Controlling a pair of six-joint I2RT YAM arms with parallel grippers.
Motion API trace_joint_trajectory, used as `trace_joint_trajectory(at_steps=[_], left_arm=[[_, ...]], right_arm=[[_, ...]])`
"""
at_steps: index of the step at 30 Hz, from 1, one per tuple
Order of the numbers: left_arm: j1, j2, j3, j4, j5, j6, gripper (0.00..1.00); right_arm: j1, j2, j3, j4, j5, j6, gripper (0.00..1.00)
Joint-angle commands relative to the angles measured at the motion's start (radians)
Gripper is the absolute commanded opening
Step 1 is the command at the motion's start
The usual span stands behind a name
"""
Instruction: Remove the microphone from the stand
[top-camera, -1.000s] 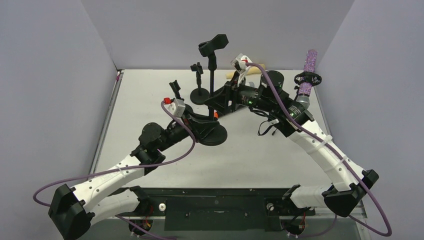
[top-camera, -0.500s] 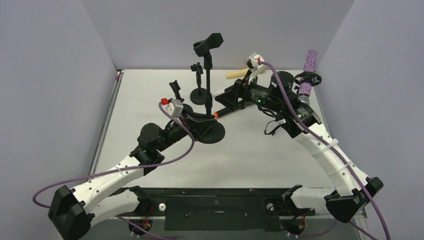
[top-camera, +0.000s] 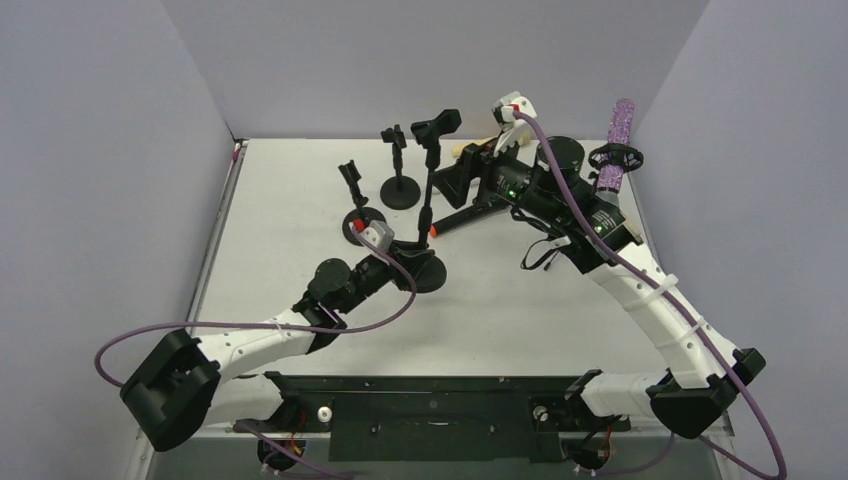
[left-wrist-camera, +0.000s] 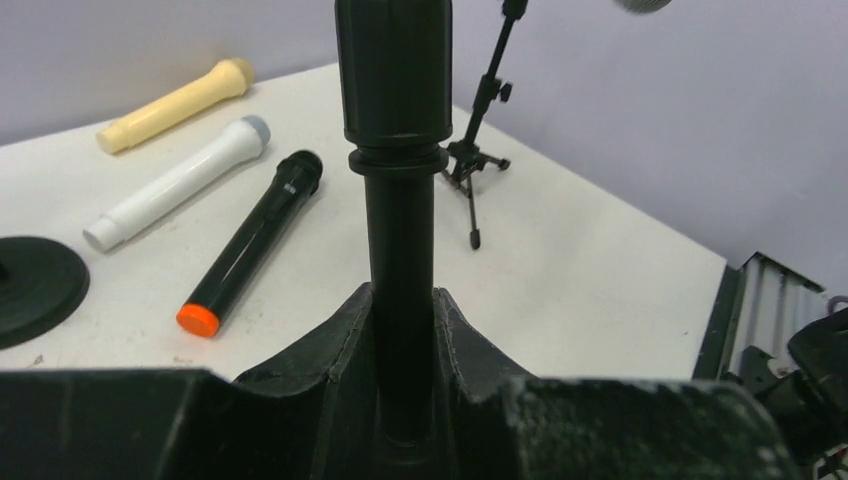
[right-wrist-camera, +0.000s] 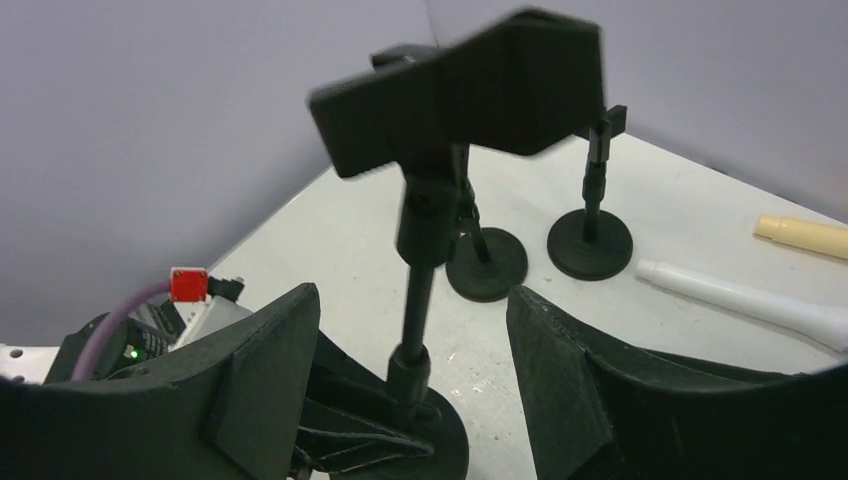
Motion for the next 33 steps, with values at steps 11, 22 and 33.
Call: trace_joint_trajectory(at_steps=[11,22,33], left_arm=[[-0.034,0.114,-0.007,0.318,-0.095,0.076,0.00],[-0.015,0.164,0.041,0.211,-0.066,0.014,0.03],[0.002,0.008,0.114,-0.275,-0.177,-0.017,0.87]], right_arm=[[0.080,0.165,0.019,0.037,0.229,-0.070,0.47],[0.127,0.164,-0.110,0.176,0.311,-0.108,0.00],[0.127,0.155,-0.332,0.483,0.403,-0.149,0.00]])
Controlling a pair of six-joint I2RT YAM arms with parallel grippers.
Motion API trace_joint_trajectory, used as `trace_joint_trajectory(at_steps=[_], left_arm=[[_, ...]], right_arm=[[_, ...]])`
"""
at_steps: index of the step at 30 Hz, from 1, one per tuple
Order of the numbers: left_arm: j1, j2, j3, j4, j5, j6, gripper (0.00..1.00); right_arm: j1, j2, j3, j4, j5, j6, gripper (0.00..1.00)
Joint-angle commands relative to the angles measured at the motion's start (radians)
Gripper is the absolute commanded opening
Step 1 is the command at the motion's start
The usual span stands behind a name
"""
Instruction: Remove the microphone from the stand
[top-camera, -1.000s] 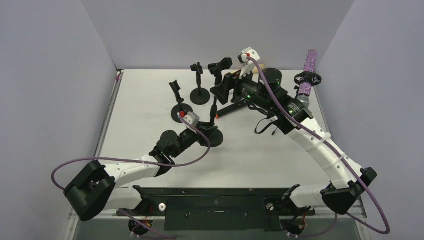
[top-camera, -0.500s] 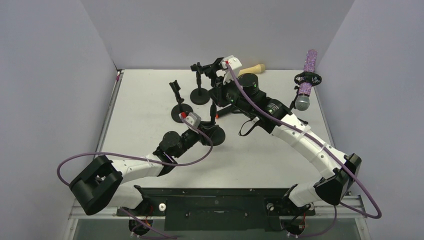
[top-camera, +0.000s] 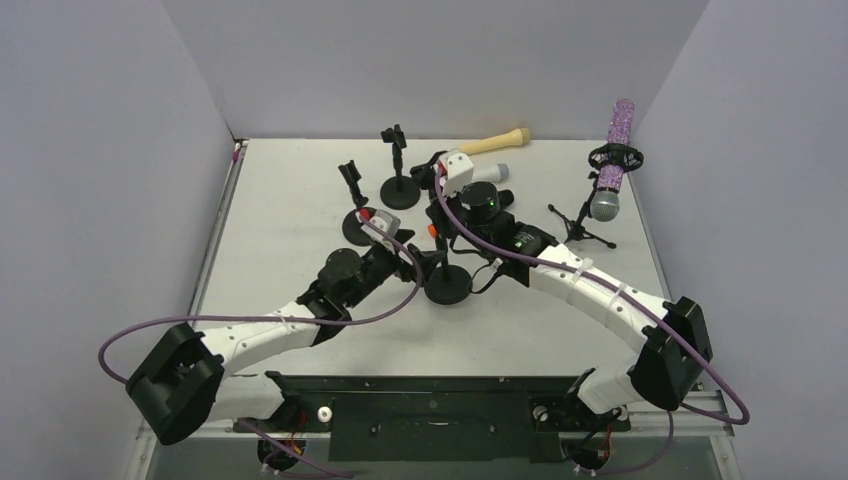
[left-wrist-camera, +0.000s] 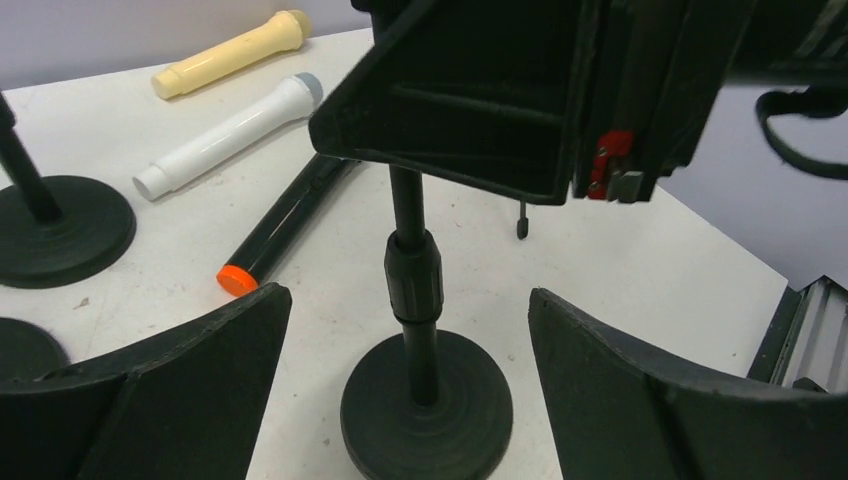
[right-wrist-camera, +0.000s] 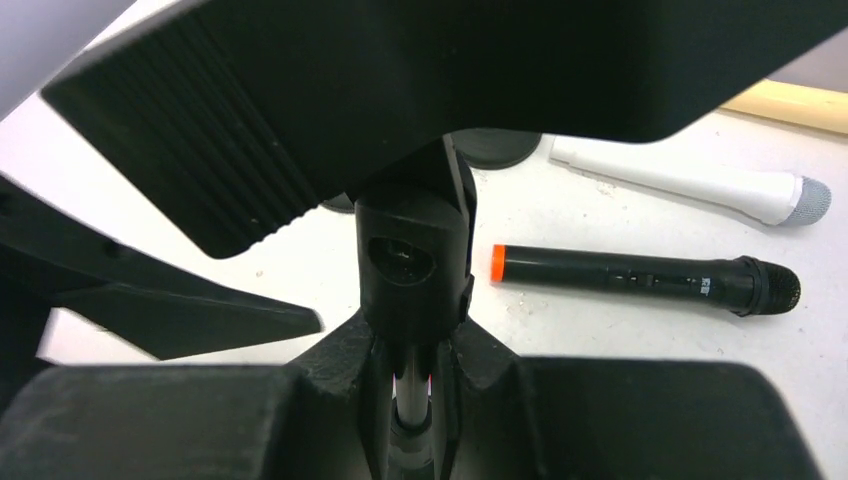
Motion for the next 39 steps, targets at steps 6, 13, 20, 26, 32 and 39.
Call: trace_joint_trajectory(at_steps=[6,13,20,26,32,39], left_arm=[[0.011,-0.312,0.085,-0.483,-0.187,-0.030,0.88],[0.025,-0.414,0.233,-0.702,-0.280,-0.096,0.88],[0.041,-0.359,0.380,-0.802,-0.298,-0.128,0.88],[0.055,-0.298,0.434,-0.802,-0.288,-0.154,0.88],[0.069,-0.219,0.491,-0.734,-0.295,-0.156,0.87],[0.073,-0.112,0.560,-0.686,-0.268,-0.149,0.86]], right_arm=[[0.006,0.002,-0.130,0.476,0.095,-0.019,0.00],[0.026,0.060,-0.252,0.742,0.131,-0.053,0.00],[0.071,0.066,-0.312,0.780,0.145,-0.092,0.00],[0.087,0.044,-0.308,0.658,0.173,-0.076,0.28],[0.085,0.018,-0.332,0.638,0.160,-0.039,0.47],[0.080,0.003,-0.345,0.626,0.139,-0.006,0.50]])
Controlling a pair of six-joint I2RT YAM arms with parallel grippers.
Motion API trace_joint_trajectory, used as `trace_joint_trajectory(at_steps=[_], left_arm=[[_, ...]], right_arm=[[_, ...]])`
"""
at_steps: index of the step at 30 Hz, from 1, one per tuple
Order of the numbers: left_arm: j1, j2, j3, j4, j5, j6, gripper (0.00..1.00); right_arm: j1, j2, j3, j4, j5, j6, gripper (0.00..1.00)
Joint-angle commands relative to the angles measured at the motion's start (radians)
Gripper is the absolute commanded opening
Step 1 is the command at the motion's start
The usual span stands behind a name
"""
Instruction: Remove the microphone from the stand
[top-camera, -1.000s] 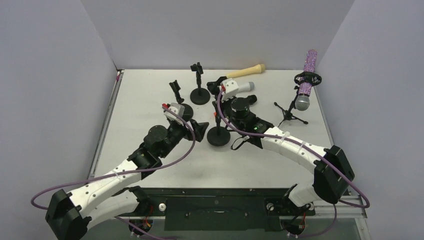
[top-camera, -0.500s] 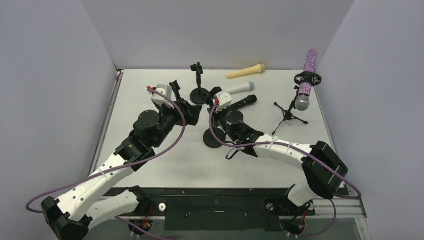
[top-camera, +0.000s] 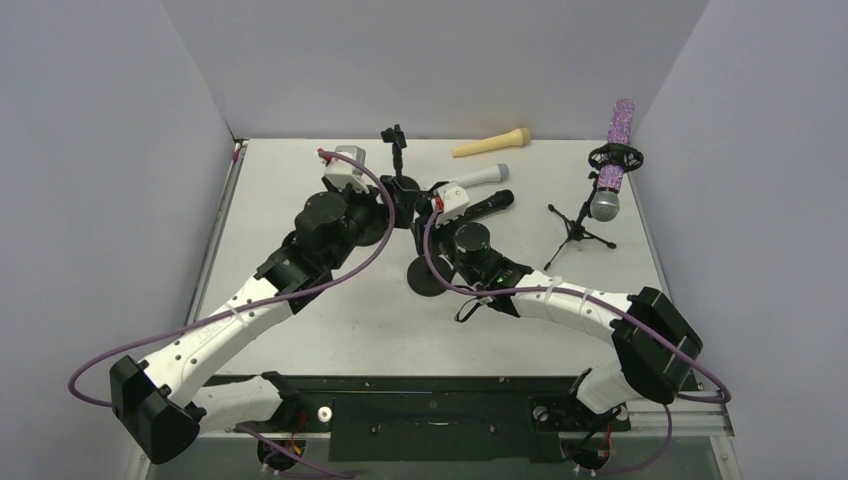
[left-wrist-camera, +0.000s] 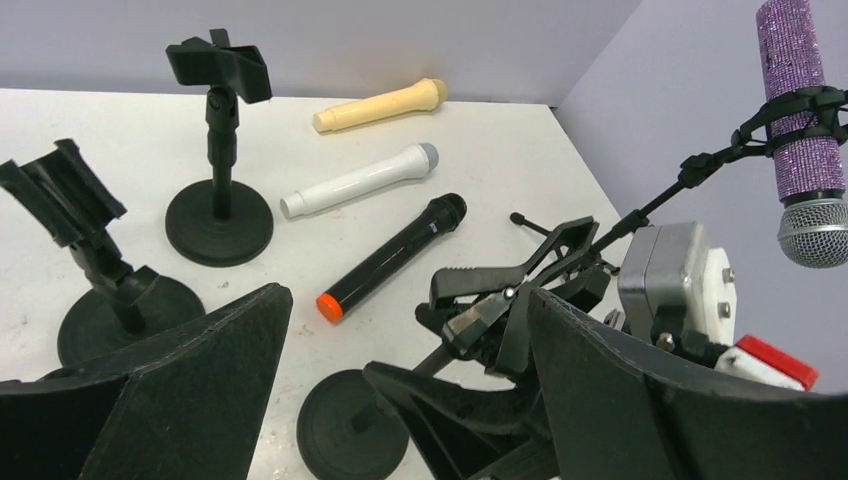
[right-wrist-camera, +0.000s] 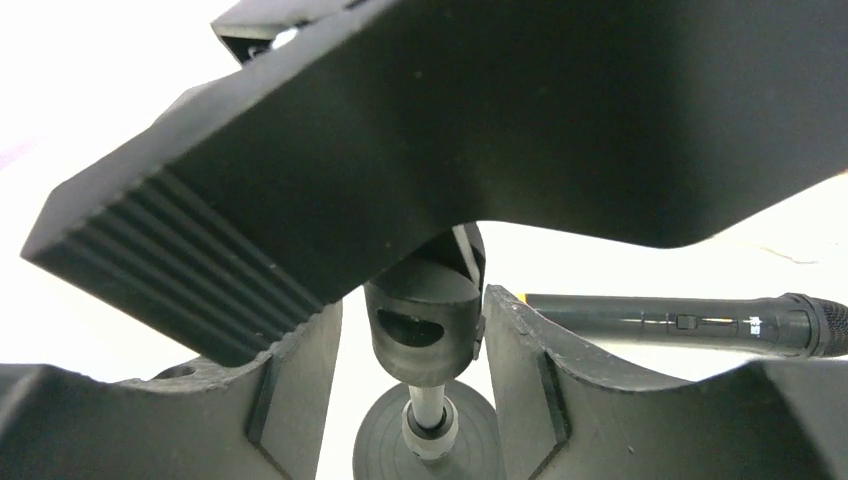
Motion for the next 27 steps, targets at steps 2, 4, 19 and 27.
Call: trace_joint_trajectory(at_steps=[2,4,19,27], left_arm=[[0.007,0.065,0.091,0.082,0.025,0.005,0.86],[0.007,0.083,0.099,0.074,0.036,0.008,0.86],[-0.001,0.136,0.049,0.043,-0.014,-0.002,0.85],[-0.023,0.176,0.063,-0.071,-0.105,0.028,0.84]], right_arm=[[-0.003,-0.051,-0.010,0.012,-0.018,0.040,0.51],[-0.008,-0.057,-0.010,0.003,-0.023,0.045,0.52],[-0.024,-0.053,-0.024,-0.006,-0.070,0.083,0.48],[-0.025,-0.067,-0.044,0.007,-0.077,0.108,0.48]])
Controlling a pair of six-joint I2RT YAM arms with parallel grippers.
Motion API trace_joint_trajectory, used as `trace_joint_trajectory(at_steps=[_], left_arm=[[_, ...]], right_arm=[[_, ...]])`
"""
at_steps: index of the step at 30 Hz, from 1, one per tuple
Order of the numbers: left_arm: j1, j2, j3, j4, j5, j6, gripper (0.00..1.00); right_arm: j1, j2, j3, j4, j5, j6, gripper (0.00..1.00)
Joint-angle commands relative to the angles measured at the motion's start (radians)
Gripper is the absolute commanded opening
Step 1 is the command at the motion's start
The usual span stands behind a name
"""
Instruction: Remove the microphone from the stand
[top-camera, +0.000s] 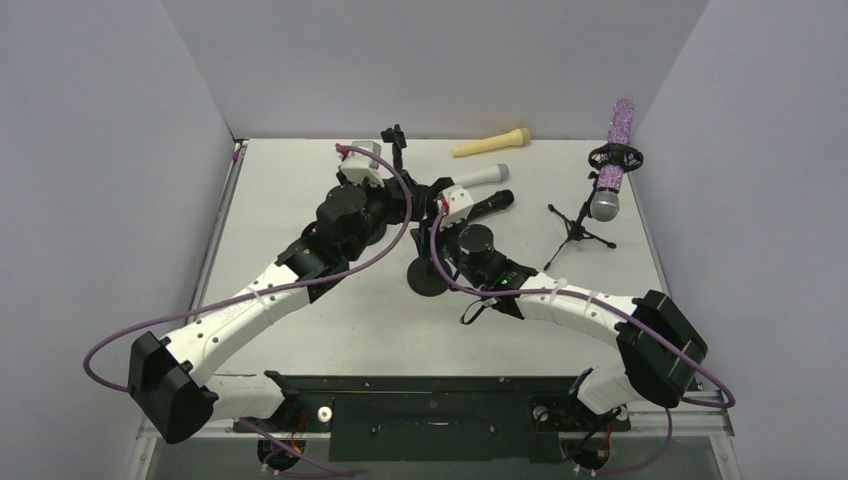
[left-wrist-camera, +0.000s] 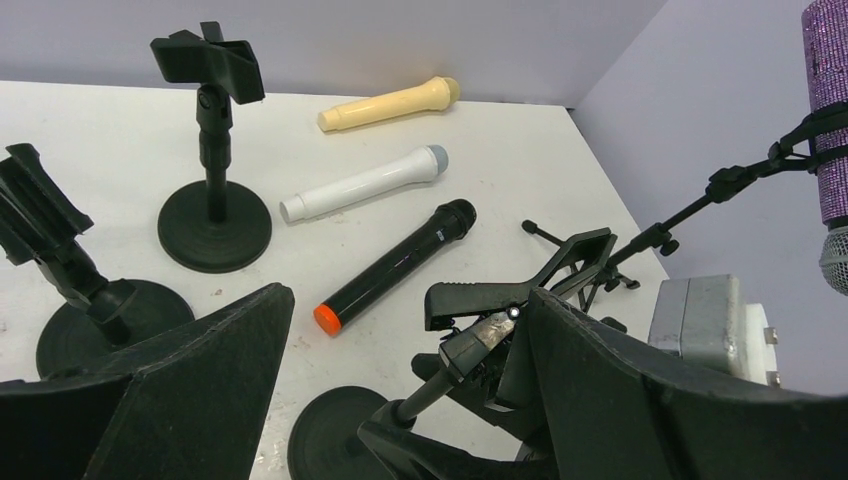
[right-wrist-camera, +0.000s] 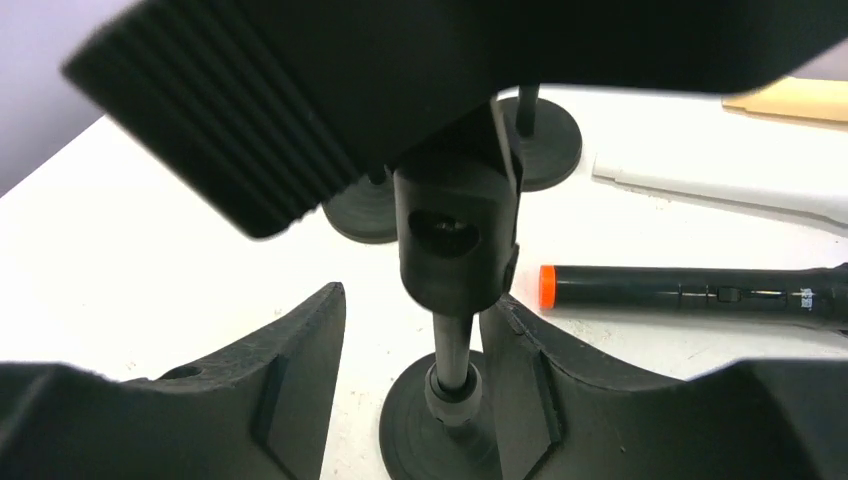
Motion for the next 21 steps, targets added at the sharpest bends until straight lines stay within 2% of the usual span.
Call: trace_joint_trajectory(at_steps=[1,12,21], left_arm=[[-0.013,0.045,0.008,-0.132,-0.081,0.035,0.84],[-0.027,0.036,-0.040,-0.135,-0.106,0.042,0.83],[-0.033,0.012,-0.072,-0.105,-0.092,0.039,0.83]], right_arm=[[-0.007,-0.041,-0.018,0.046,-0.020,0.032,0.48],[-0.009,-0.178,-0.024,-0.044,-0.007,0.047,0.53],[-0.037,-0.295,0.069,-0.317,-0.013,0.164,0.56]])
